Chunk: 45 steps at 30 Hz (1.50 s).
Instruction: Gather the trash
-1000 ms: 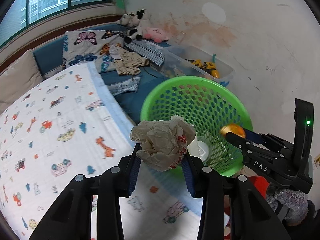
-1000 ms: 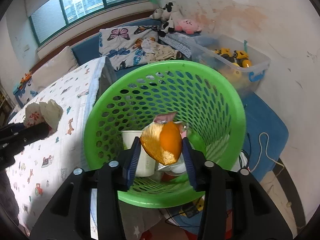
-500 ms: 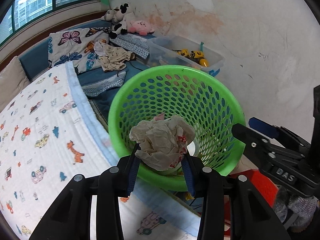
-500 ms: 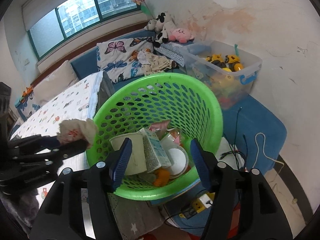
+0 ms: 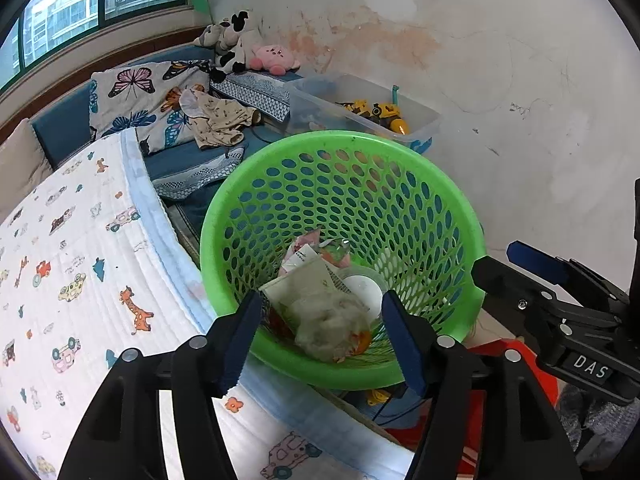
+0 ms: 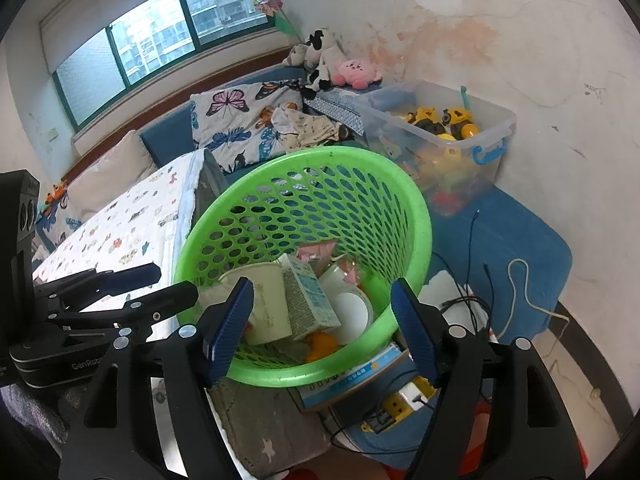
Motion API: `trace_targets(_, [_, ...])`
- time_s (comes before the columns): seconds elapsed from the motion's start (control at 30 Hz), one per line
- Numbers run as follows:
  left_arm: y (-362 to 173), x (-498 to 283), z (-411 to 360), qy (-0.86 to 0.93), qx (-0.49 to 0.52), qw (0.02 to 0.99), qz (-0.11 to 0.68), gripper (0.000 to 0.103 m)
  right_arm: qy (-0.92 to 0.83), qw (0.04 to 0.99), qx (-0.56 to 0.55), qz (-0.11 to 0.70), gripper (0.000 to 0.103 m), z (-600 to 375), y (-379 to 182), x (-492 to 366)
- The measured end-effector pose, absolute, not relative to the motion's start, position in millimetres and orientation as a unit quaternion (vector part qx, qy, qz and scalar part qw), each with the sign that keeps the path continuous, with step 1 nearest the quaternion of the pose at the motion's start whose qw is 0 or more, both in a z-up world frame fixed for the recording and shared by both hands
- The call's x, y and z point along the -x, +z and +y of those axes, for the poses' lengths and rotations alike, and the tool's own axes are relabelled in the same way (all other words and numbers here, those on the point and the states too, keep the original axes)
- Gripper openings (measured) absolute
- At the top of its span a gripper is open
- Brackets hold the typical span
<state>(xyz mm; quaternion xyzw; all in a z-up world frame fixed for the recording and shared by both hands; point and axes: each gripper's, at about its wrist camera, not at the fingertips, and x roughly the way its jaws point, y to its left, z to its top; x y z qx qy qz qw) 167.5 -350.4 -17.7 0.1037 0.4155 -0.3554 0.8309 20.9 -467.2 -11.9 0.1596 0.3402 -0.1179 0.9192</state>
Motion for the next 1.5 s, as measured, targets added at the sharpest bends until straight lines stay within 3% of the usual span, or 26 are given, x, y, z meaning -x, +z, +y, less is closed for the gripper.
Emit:
trace_targets(0.57, [11,-157,-271,-0.313,-0.084,0.867,0.378,0.085,-0.084,0.929,-0.138,0.333,0.08,-419,0,-16])
trace_targets(0.93, [20,-149,-182,-0.25,-0.054,0.896,0.363,0.092,-0.04,0.935,-0.103,0.337,0.089,-355,6,-20])
trace_targets(1.5, [15,-113,-76,-0.171,-0.038,0.919,0.354,0.093,0.013,0.937,-0.073,0.341,0.097,-269,4,-24])
